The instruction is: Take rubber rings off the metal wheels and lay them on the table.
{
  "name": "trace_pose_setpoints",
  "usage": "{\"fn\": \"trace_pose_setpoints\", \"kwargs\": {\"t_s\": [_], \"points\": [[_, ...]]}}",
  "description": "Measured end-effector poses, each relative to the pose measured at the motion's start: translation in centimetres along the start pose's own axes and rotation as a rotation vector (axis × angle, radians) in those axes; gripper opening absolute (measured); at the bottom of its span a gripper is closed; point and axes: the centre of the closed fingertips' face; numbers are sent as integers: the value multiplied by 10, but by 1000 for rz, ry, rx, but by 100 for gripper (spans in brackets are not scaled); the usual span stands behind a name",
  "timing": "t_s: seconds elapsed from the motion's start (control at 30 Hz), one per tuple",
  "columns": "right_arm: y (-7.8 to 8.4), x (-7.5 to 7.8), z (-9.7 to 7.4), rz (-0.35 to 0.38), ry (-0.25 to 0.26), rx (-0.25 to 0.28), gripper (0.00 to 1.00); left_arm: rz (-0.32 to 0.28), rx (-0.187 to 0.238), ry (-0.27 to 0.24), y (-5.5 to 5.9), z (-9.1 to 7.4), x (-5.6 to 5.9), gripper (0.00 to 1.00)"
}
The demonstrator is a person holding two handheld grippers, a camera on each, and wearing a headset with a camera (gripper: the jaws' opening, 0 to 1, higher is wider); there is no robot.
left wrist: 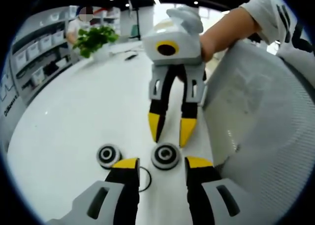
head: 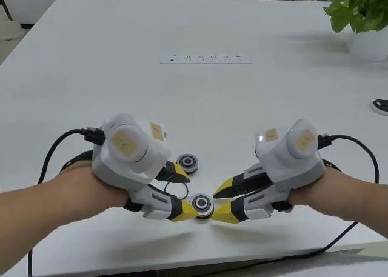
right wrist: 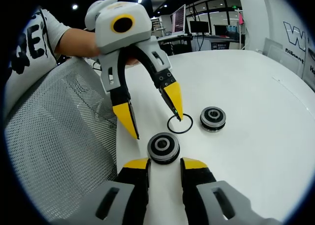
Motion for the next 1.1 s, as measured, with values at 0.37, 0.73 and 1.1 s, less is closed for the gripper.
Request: {"fn": "trace_pose_setpoints", "kwargs": {"t_s": [0.37,0.73,1.1], "points": [[3,2,4,-25,7,-11,18,-5,0,10,2,8,3,28],[4,3,4,-22,7,-1,17,7,-8,13,4,14,6,18],[5,1,4,-10,-5,6,12,9,14,-12,3,17,2,14]]}}
Point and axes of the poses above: the centre of the closed fingertips' face, and the gripper's own axes: z roughly forward along the fingers, x roughly to its right, y roughly out of its underside, and after that the axes turned 7 degrees about x, right-handed
